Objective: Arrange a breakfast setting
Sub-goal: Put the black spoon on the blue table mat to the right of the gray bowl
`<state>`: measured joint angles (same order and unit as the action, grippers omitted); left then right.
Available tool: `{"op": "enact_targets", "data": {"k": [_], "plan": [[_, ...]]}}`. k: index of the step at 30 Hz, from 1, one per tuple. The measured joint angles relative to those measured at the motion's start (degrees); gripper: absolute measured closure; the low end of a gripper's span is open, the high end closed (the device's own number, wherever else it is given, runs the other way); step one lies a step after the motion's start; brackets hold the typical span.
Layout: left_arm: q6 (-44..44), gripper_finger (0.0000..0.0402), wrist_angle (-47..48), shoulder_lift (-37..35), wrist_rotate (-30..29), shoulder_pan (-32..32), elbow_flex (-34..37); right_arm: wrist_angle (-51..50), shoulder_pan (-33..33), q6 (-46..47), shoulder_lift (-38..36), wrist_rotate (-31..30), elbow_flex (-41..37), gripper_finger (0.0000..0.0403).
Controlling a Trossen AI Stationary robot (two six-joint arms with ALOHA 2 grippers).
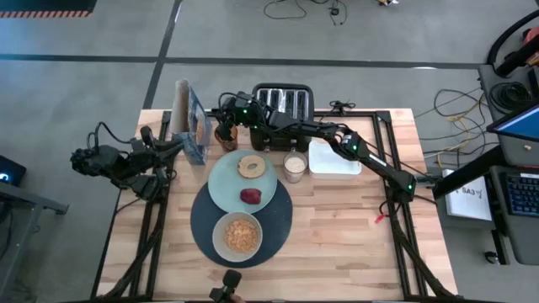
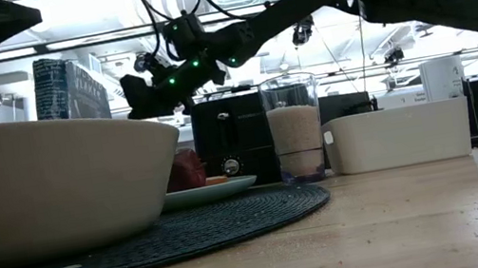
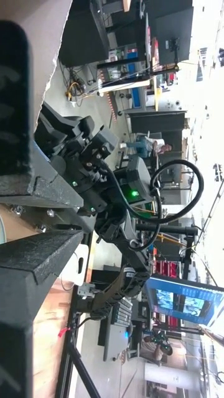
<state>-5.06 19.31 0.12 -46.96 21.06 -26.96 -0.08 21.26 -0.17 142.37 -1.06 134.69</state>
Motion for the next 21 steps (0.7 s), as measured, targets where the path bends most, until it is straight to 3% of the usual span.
{"op": "enact_targets", "data": {"k": [8,15,21], "plan": [[0.0,0.0349,0.0,0.0,0.0,0.0,0.0,0.4,0.0,-2.6,0.0,0.0,0.0,0.0389],[0.0,0.0349,0.0,0.0,0.0,0.0,0.0,-0.6,0.0,-4.2,-1.8,0.0,-0.1,0.0394],[1.9,0.0349,0.7,0.0,0.0,0.0,0.0,-7.7,-0.1,-2.5,-5.6,-0.6,-0.1,0.0394]]}}
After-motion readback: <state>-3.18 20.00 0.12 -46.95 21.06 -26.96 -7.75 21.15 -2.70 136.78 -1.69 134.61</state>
